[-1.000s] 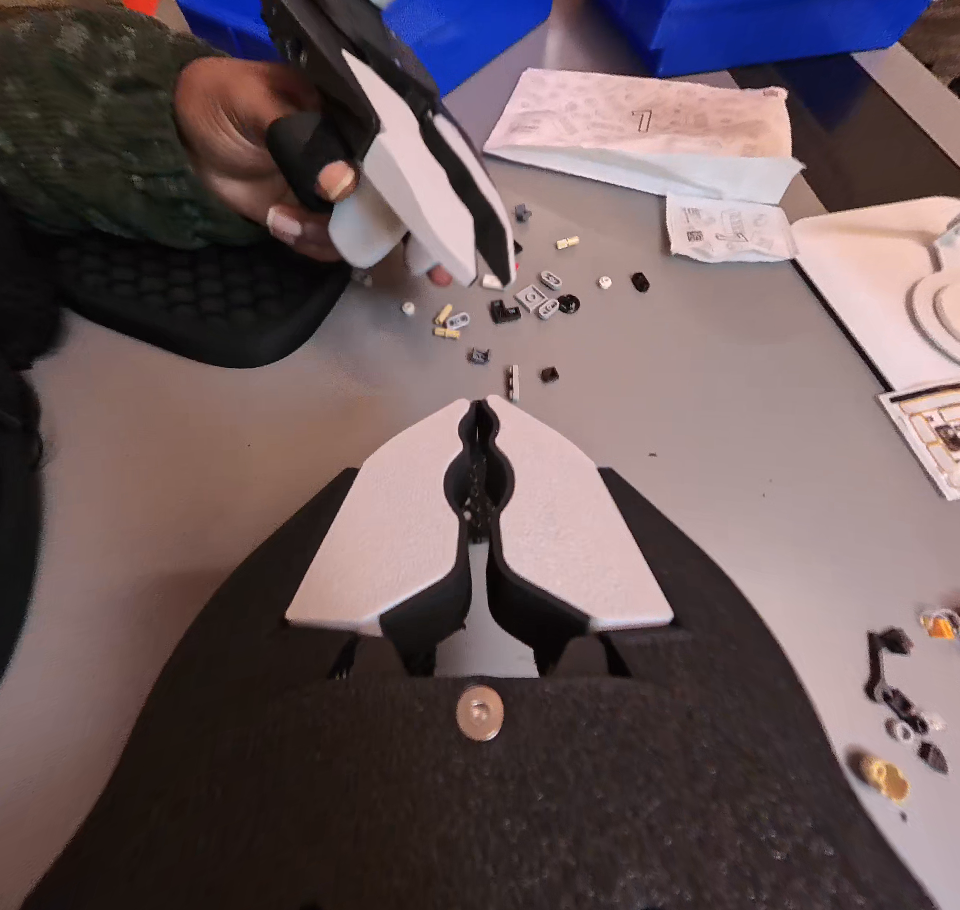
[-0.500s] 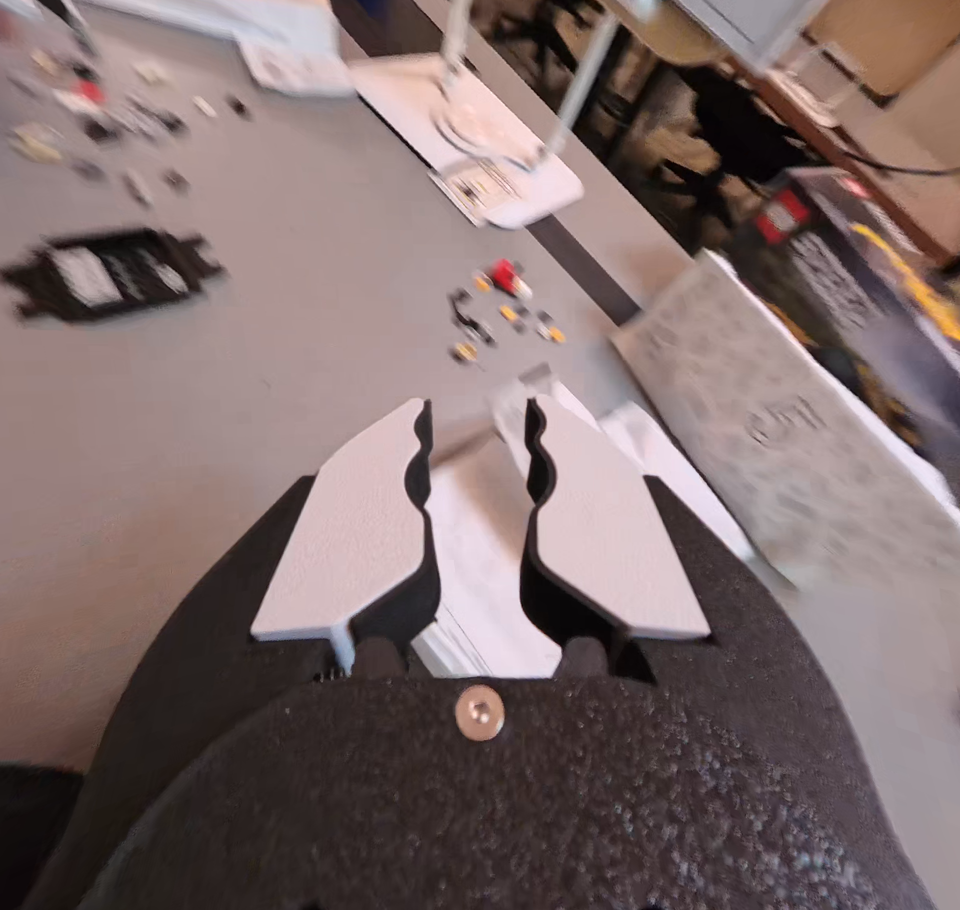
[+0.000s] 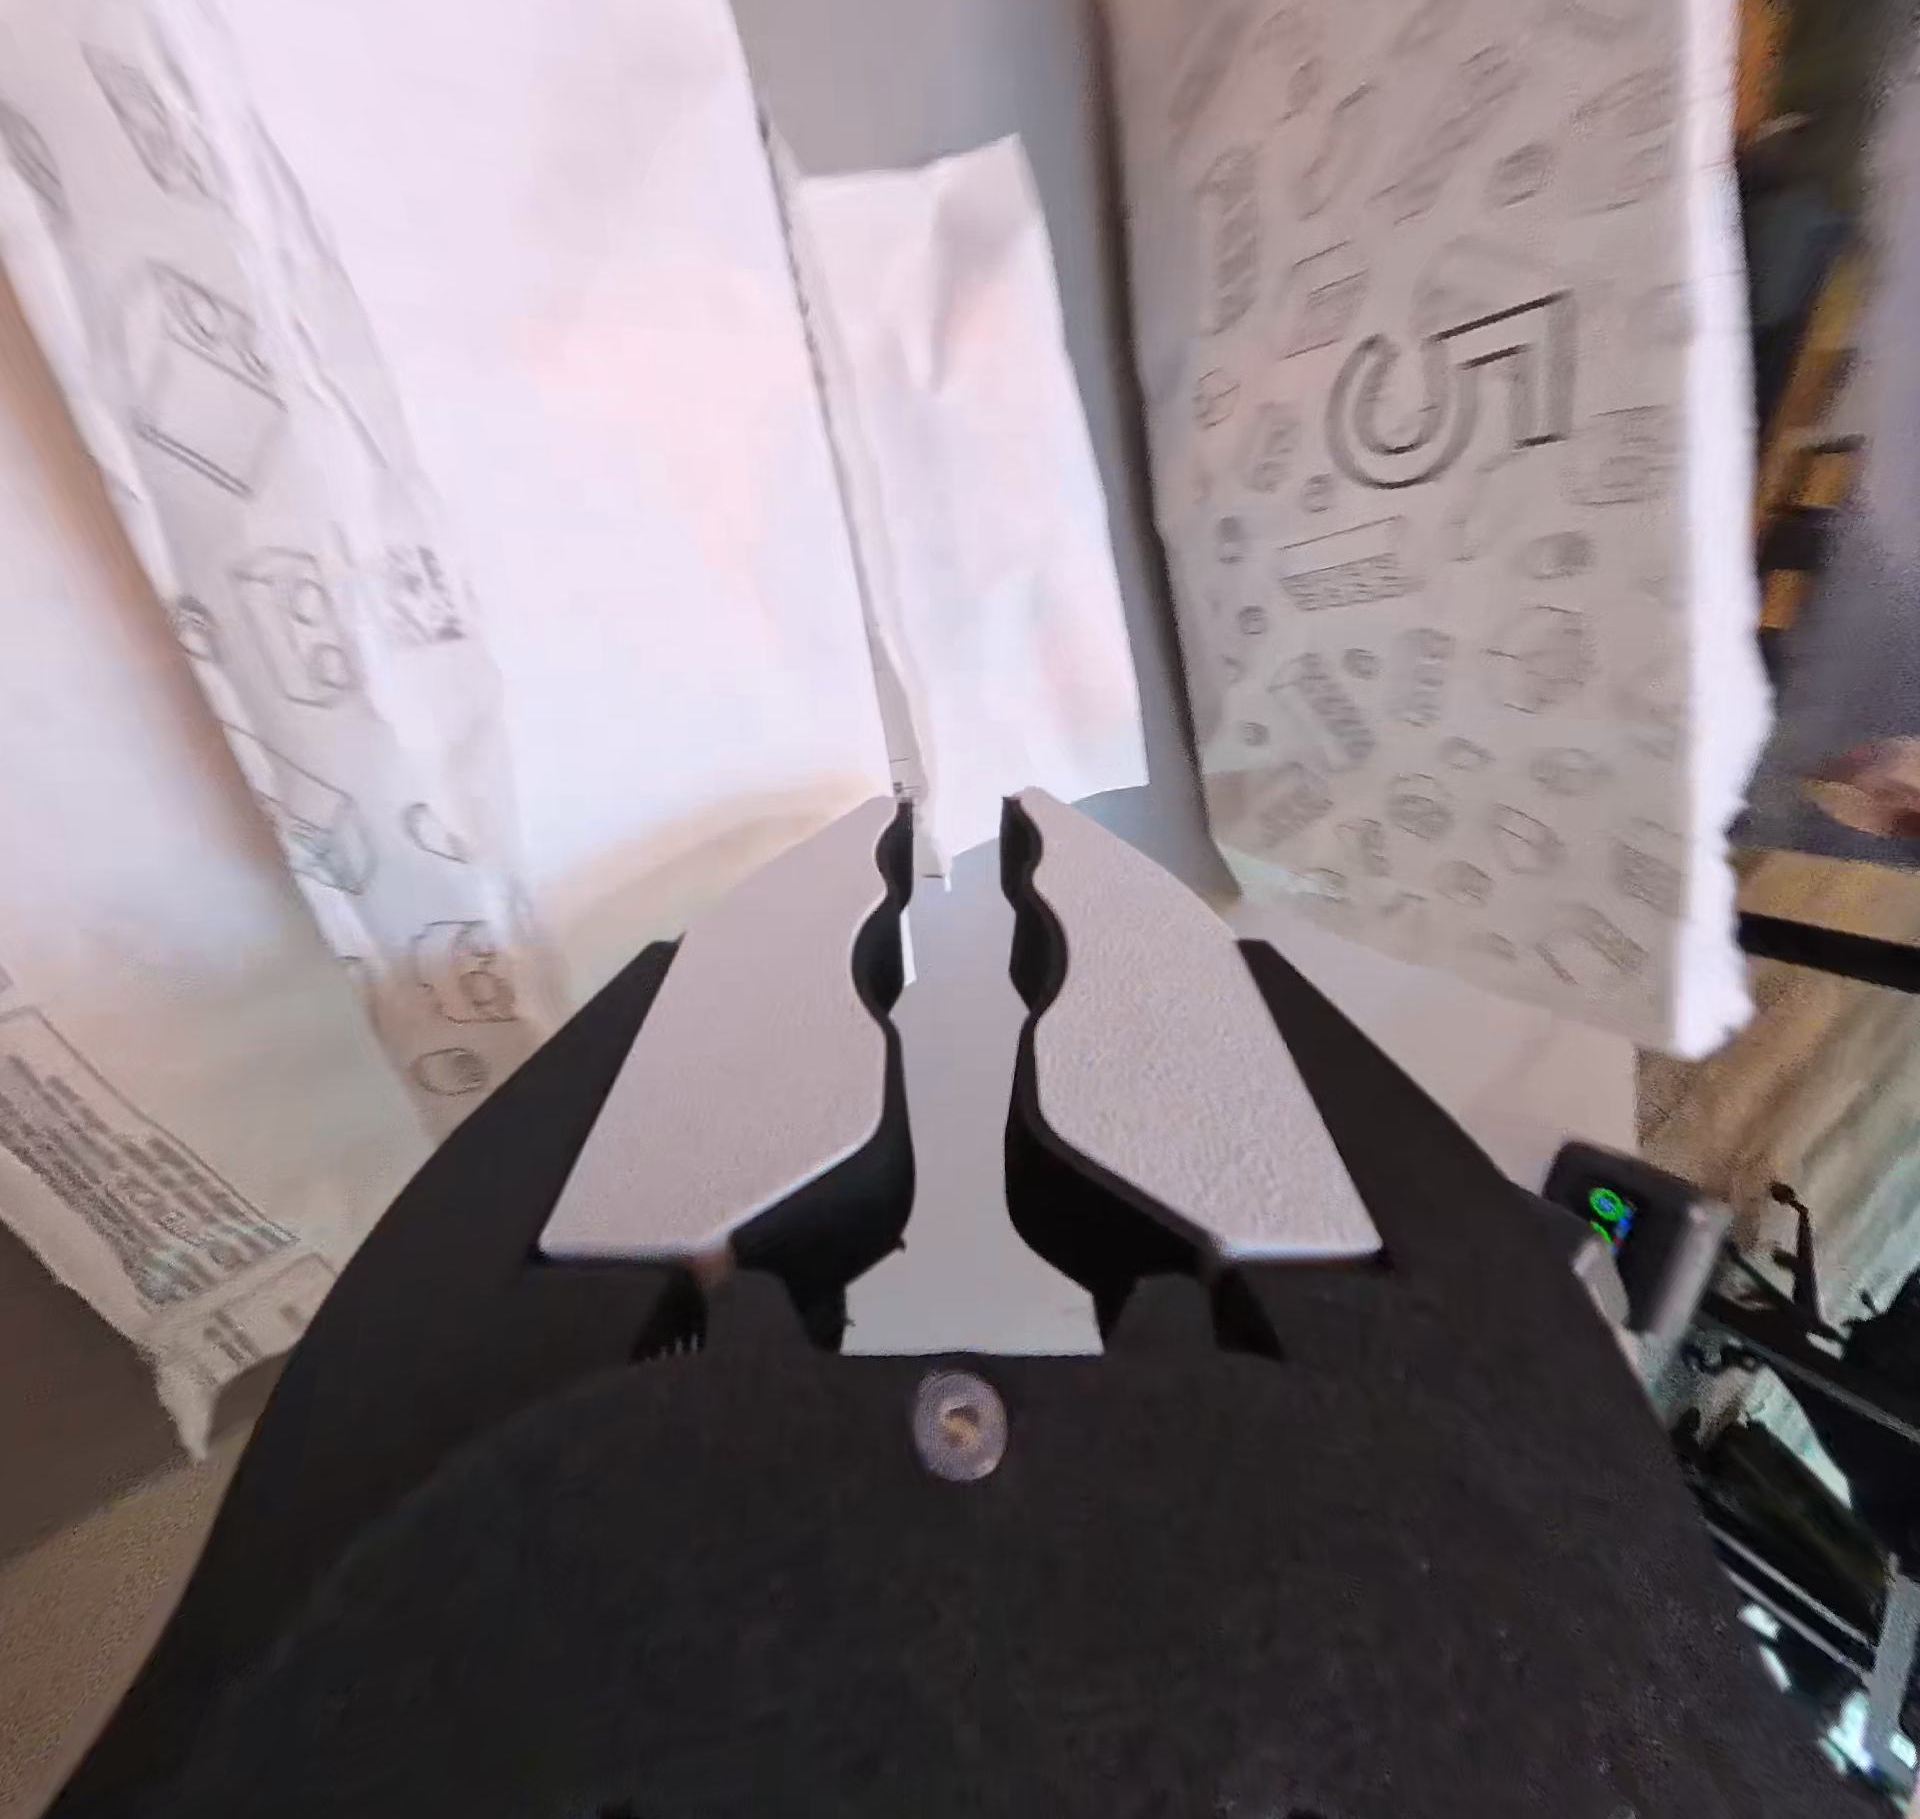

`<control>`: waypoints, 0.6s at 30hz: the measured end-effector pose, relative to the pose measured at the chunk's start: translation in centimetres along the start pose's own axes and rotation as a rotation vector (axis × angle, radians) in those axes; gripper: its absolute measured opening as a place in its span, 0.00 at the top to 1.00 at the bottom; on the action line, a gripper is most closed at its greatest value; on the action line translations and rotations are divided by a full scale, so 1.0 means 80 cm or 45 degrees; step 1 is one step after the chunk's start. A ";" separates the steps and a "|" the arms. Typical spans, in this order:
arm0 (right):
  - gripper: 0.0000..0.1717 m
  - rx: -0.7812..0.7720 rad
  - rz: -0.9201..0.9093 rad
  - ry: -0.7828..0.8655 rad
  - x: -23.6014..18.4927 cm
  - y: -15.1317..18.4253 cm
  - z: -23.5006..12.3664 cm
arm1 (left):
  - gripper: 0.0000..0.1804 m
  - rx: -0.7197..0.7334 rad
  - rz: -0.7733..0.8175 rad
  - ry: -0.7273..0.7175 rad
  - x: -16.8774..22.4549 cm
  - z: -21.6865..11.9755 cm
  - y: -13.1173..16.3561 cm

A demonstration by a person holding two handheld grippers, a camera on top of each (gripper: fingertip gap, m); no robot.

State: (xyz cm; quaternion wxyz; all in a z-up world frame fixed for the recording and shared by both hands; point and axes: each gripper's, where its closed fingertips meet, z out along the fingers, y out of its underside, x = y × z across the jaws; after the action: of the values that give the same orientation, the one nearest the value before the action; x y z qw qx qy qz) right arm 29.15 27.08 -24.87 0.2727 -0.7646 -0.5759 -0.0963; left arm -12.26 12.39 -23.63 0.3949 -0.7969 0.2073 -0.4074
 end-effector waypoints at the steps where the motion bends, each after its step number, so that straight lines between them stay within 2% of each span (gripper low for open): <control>1: 0.91 -0.029 -0.024 -0.050 -0.003 0.005 0.010 | 0.88 0.004 -0.011 0.001 -0.001 -0.001 0.000; 6: 0.91 -0.062 -0.007 -0.154 -0.002 0.019 0.038 | 0.88 0.007 -0.063 0.018 -0.005 0.000 0.000; 10: 1.00 -0.036 0.070 -0.246 -0.008 0.019 0.047 | 0.88 -0.011 -0.049 0.023 -0.003 0.003 0.002; 14: 1.00 0.005 0.152 -0.353 -0.011 0.008 0.034 | 0.89 -0.009 -0.011 0.001 -0.004 0.007 -0.001; 18: 1.00 0.060 0.232 -0.483 -0.002 -0.012 0.009 | 0.88 -0.068 0.135 -0.030 0.004 0.025 -0.002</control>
State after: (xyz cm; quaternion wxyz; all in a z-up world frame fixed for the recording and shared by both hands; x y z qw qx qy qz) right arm 28.07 27.54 -25.22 0.1850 -0.8113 -0.5475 0.0880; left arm -10.43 13.18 -24.10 0.3969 -0.7998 0.2555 -0.3708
